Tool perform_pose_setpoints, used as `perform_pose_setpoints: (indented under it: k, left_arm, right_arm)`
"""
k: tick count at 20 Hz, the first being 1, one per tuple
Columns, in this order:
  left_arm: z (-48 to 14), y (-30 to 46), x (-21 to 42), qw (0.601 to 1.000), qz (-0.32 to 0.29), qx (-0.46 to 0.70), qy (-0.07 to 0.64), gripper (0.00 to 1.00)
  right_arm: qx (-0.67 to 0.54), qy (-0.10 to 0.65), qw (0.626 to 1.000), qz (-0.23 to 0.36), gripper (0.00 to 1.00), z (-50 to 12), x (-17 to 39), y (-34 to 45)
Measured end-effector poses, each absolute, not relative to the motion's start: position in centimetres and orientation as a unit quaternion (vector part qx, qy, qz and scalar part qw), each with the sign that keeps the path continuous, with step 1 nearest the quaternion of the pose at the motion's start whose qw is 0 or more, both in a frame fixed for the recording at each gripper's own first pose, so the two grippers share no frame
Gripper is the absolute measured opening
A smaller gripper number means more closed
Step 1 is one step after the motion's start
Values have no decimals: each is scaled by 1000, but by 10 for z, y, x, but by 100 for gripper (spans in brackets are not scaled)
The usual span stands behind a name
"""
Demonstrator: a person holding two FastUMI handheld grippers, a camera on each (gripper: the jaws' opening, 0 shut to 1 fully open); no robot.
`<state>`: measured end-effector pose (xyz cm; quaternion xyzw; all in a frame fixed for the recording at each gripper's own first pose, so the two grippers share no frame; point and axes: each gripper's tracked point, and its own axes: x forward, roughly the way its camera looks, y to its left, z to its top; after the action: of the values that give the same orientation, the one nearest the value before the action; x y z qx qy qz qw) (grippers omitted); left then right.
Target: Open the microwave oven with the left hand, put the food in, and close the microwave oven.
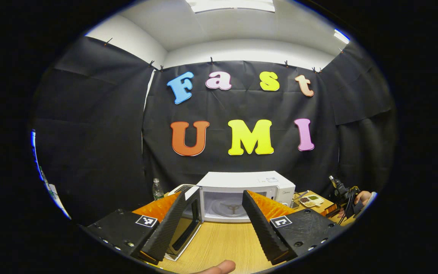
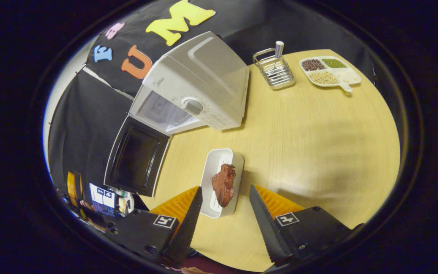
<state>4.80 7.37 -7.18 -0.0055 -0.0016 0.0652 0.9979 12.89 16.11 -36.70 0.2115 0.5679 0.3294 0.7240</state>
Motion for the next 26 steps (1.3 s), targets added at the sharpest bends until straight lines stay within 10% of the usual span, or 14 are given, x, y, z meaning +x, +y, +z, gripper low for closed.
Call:
perform_pose_setpoints:
  k: [6,26]
  left_arm:
    - [-83,79,47,997,75,8,13,92]
    - [-97,96,15,999,27,-37,2,92]
  right_arm:
    - [237,566,713,339,13,-368,132,163]
    - [-97,237,924,283,12,-262,86,249]
